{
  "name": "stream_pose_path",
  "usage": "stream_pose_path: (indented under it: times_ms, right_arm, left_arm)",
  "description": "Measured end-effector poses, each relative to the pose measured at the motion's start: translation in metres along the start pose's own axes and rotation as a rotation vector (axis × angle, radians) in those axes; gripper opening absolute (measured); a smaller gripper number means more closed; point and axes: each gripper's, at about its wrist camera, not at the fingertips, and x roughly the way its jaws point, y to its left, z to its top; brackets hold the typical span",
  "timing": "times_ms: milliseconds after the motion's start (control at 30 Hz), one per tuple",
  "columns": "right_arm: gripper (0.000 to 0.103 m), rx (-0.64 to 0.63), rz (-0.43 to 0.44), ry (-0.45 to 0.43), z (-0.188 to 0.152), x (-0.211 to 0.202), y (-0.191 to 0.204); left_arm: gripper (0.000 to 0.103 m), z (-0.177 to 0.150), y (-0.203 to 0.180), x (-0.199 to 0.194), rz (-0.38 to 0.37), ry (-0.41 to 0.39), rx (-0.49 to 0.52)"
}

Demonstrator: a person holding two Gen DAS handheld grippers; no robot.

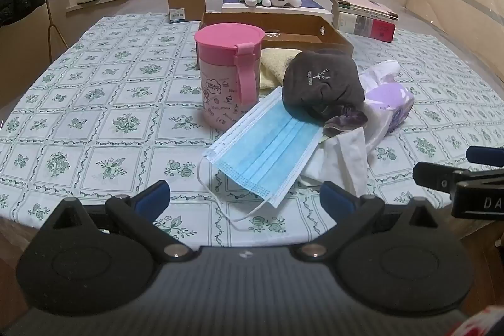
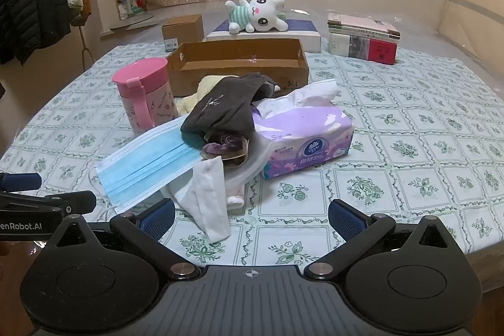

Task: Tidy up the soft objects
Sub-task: 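Reach both tools toward the blue face mask and white cloth pile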

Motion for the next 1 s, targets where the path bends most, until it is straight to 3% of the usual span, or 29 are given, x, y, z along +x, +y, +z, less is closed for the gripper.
stream_pose_path:
  times_ms: [1000]
  right_arm:
    - [0.103, 0.003, 0.015, -0.003, -0.0018, 0.0049, -0.0014]
  left_arm:
    - [0.100, 0.0002, 0.0051, 0.0072, -0.011, 0.001, 0.018]
